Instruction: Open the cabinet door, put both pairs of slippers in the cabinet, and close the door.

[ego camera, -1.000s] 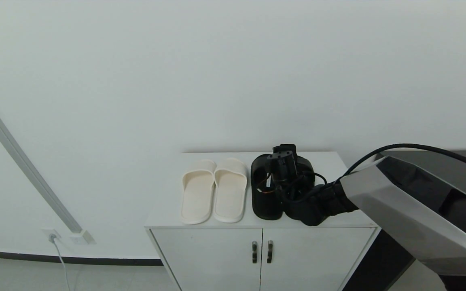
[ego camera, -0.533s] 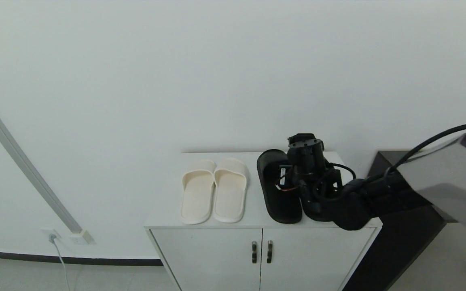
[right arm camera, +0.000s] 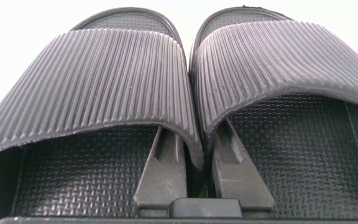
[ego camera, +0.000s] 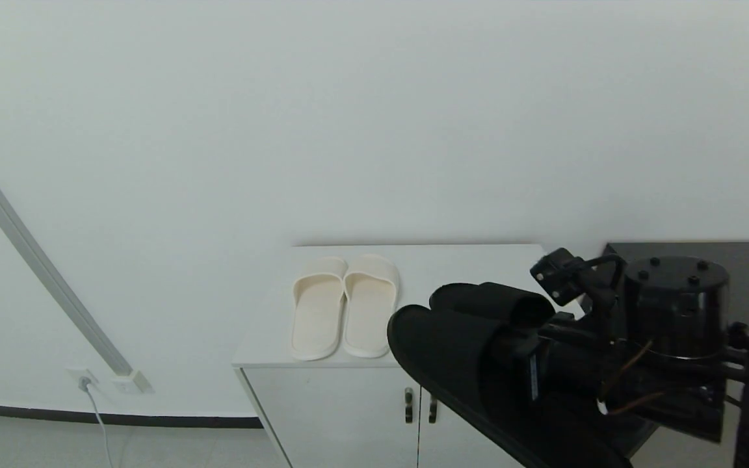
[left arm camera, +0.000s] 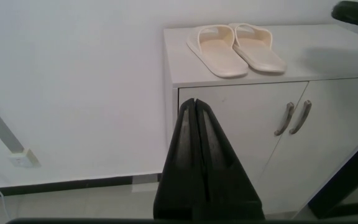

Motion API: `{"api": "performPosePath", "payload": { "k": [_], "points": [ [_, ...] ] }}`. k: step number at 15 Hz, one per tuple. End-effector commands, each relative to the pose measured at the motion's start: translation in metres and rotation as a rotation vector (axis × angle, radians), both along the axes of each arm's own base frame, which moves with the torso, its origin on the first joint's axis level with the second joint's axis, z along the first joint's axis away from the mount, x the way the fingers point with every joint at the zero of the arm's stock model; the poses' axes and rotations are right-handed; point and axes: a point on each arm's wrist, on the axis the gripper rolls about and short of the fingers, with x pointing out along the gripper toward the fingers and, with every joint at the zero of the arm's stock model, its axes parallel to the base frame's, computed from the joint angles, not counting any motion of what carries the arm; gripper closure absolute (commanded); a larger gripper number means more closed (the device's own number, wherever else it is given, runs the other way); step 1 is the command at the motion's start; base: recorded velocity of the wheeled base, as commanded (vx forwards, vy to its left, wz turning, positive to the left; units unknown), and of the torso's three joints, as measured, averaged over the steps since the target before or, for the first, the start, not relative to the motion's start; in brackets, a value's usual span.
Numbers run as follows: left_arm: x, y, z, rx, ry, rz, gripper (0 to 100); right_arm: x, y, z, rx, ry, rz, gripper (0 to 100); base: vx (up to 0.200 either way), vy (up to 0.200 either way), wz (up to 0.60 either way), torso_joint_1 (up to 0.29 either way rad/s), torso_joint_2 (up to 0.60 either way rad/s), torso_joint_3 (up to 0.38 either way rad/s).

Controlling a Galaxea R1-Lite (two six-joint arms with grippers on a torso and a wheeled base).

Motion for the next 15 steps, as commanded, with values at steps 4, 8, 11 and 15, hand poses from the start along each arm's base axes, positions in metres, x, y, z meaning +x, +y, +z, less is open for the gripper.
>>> {"api": "performPosePath", "payload": {
  "k": [4,8,11,15],
  "points": [
    [0.000,0.000,0.000,0.000,0.001,0.000,100,-0.023,-0.012,0.014,0.027,-0.029,0.041,100,0.000,0.000,0.00,0.000,0.00,0.000],
    [0.000,0.000,0.000,-0.002,0.001,0.000,100,-0.026,-0.013,0.009,0.013,-0.017,0.047,100,-0.200,0.000,0.00,0.010,0.00,0.001],
    [0.000,0.000,0.000,-0.002,0.003,0.000,100,-0.028,-0.015,0.004,-0.026,-0.037,0.060,100,-0.133,0.000,0.00,0.002,0.00,0.005],
    [0.000,0.000,0.000,-0.002,0.001,0.000,100,-0.029,-0.016,0.002,-0.034,-0.033,0.061,100,0.000,0.000,0.00,0.000,0.00,0.000]
  ]
}}
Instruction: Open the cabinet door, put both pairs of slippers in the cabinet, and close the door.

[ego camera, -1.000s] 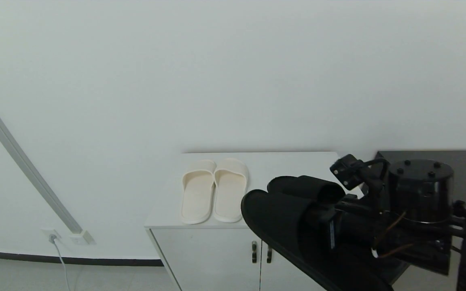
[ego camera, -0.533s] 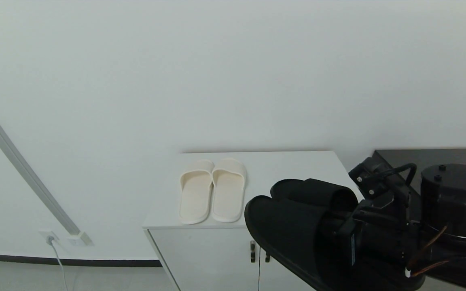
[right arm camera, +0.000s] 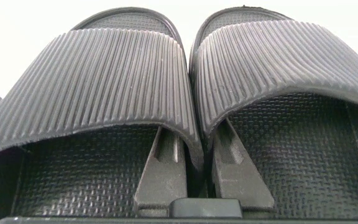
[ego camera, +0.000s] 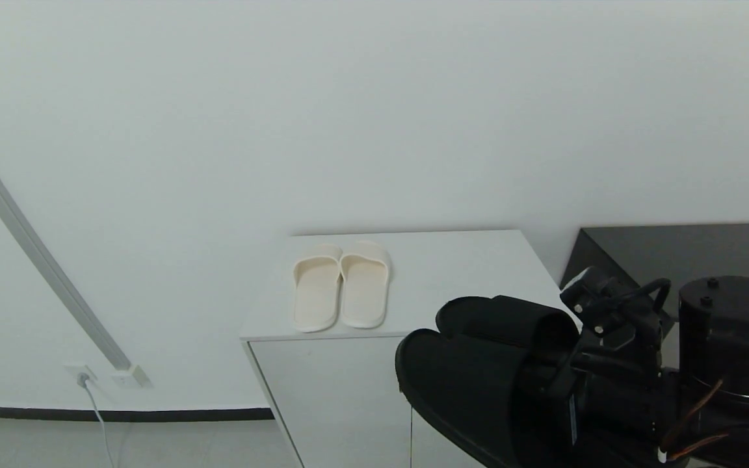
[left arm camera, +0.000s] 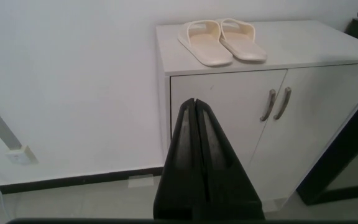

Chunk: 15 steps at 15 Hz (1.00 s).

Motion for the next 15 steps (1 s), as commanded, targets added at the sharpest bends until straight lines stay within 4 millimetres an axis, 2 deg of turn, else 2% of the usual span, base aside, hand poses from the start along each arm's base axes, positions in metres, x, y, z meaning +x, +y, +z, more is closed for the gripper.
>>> {"api": "performPosePath", "payload": {
  "k": [1,8,12,13,15],
  "points": [
    [0.0001,0.0000,0.0001,0.000,0.001,0.000,100,-0.0004,0.0003,-0.0011,-0.002,0.003,0.001,100,0.000,0.000,0.00,0.000,0.00,0.000],
    [0.0001,0.0000,0.0001,0.003,0.001,0.001,100,-0.0014,0.0009,-0.0041,-0.011,0.012,0.006,100,0.000,0.000,0.00,0.000,0.00,0.000],
    [0.0001,0.0000,-0.0001,0.004,0.002,-0.002,100,-0.0020,0.0003,-0.0057,-0.015,0.016,0.006,100,0.000,0.000,0.00,-0.124,0.28,0.153],
    [0.0001,0.0000,0.0001,0.004,0.000,-0.003,0,-0.0021,0.0002,-0.0059,-0.015,0.016,0.006,100,0.000,0.000,0.00,-0.154,0.34,0.183],
    [0.0001,0.0000,0.0001,0.004,0.000,-0.003,0,-0.0027,0.0001,-0.0060,-0.016,0.015,0.008,100,0.000,0.000,0.00,-0.156,0.36,0.210]
  ]
}}
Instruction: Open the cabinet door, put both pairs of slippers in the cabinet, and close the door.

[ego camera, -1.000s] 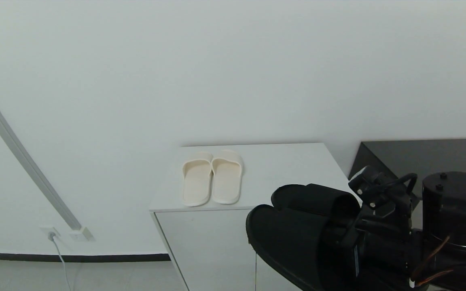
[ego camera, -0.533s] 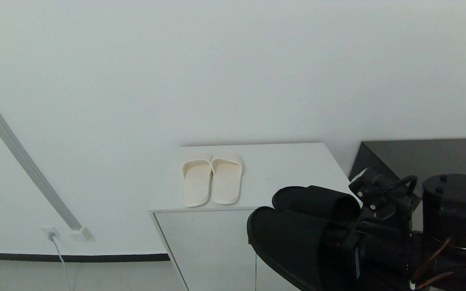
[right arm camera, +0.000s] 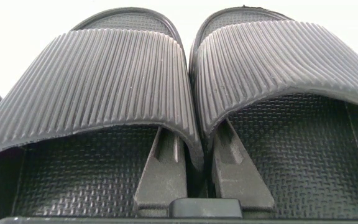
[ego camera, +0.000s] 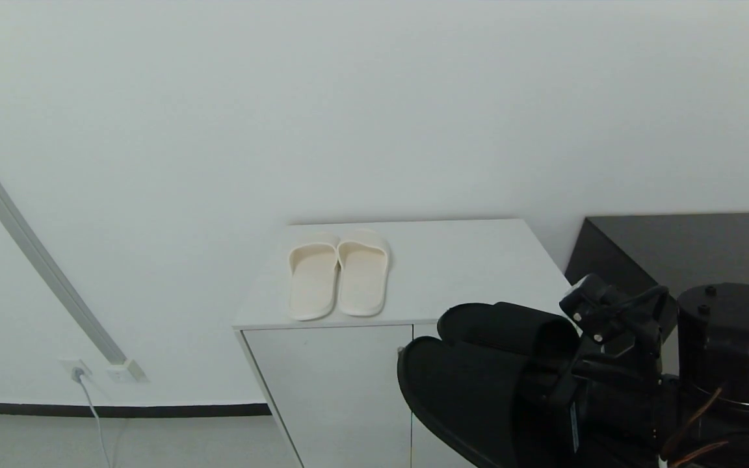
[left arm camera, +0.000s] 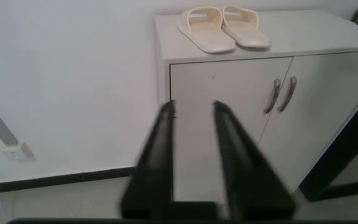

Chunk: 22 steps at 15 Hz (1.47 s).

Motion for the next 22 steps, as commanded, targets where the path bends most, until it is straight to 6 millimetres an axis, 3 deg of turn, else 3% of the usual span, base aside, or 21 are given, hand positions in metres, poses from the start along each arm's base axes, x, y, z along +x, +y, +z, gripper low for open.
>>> {"api": "performPosePath", "payload": {
  "k": [1,22],
  "points": [
    [0.000,0.000,0.000,0.000,0.001,0.001,0,0.000,0.000,-0.001,-0.007,-0.001,0.001,100,0.000,0.000,0.00,-0.163,0.37,0.212],
    [0.000,0.000,0.000,-0.002,0.002,-0.002,0,-0.004,0.001,-0.019,-0.065,0.011,0.036,100,0.000,0.000,0.00,-0.195,0.48,0.283]
  ]
}}
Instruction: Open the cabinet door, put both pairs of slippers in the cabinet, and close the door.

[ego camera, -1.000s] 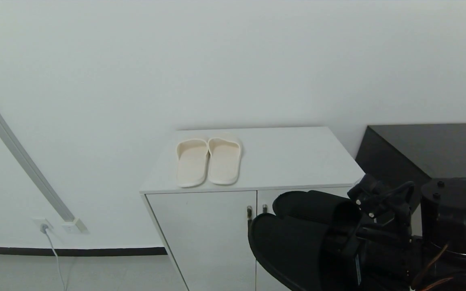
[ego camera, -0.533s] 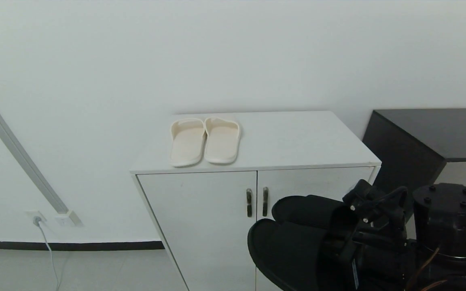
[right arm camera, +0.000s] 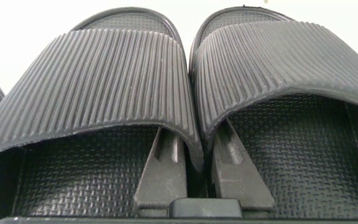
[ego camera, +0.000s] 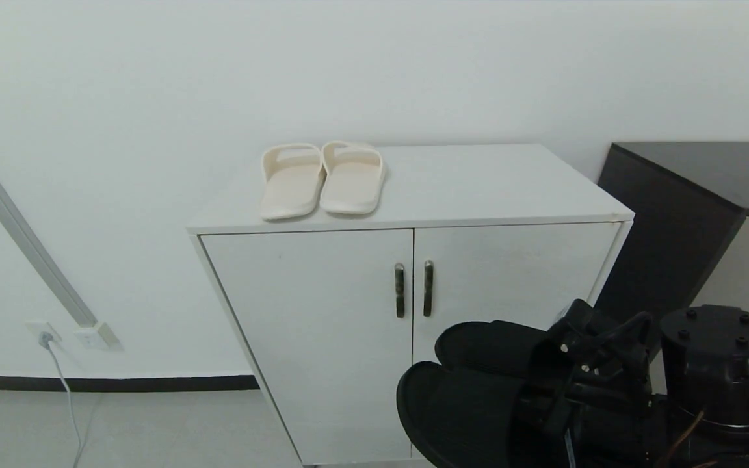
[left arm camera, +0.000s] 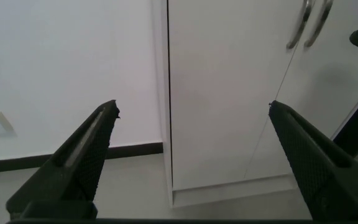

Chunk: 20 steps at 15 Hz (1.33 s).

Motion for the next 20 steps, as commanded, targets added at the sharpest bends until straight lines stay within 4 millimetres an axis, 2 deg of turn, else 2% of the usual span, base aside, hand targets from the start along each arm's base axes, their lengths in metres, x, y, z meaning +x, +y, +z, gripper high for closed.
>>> {"api": "performPosePath", "payload": {
  "k": [1,7,8,9,10,12,13,14,17,20],
  "points": [
    [0.000,0.000,0.000,-0.001,0.001,0.001,0,-0.001,0.000,-0.001,-0.004,0.004,0.004,100,0.000,0.000,0.00,-0.168,0.49,0.334],
    [-0.001,0.000,0.003,0.007,-0.015,0.007,0,-0.003,0.001,-0.002,-0.003,-0.007,0.016,100,0.000,0.000,0.00,-0.136,0.47,0.331],
    [-0.005,0.000,0.022,-0.004,-0.063,0.004,0,-0.003,0.001,-0.002,-0.001,-0.009,0.016,100,0.000,0.000,0.00,-0.095,0.45,0.339],
    [-0.008,0.000,0.051,-0.041,-0.093,-0.006,0,-0.004,0.000,-0.003,-0.003,-0.009,0.016,100,0.000,0.000,0.00,-0.100,0.46,0.359],
    [-0.003,0.000,0.070,-0.063,-0.067,-0.031,0,-0.005,0.001,-0.004,-0.014,-0.013,0.026,100,0.000,0.000,0.00,-0.085,0.43,0.364],
    [0.020,-0.004,0.079,-0.071,0.074,-0.203,0,-0.005,0.001,-0.003,-0.018,-0.025,0.027,100,0.000,0.000,0.00,-0.056,0.43,0.376],
    [0.024,-0.005,0.082,-0.075,0.096,-0.250,0,-0.006,0.000,-0.003,-0.018,-0.025,0.027,100,0.000,0.000,0.00,-0.032,0.24,0.207],
    [0.039,-0.008,0.092,-0.090,0.139,-0.378,0,-0.006,0.000,-0.004,-0.018,-0.021,0.030,100,0.000,0.000,0.00,-0.017,0.16,0.119],
    [0.077,-0.013,0.115,-0.125,0.171,-0.530,0,-0.006,0.001,-0.005,-0.017,-0.014,0.052,100,0.000,0.000,0.00,-0.004,0.03,0.028],
    [0.118,-0.027,0.125,-0.134,0.201,-0.706,0,-0.007,0.001,-0.006,-0.019,-0.011,0.055,100,0.000,0.000,0.00,0.000,0.00,0.000]
  ]
}}
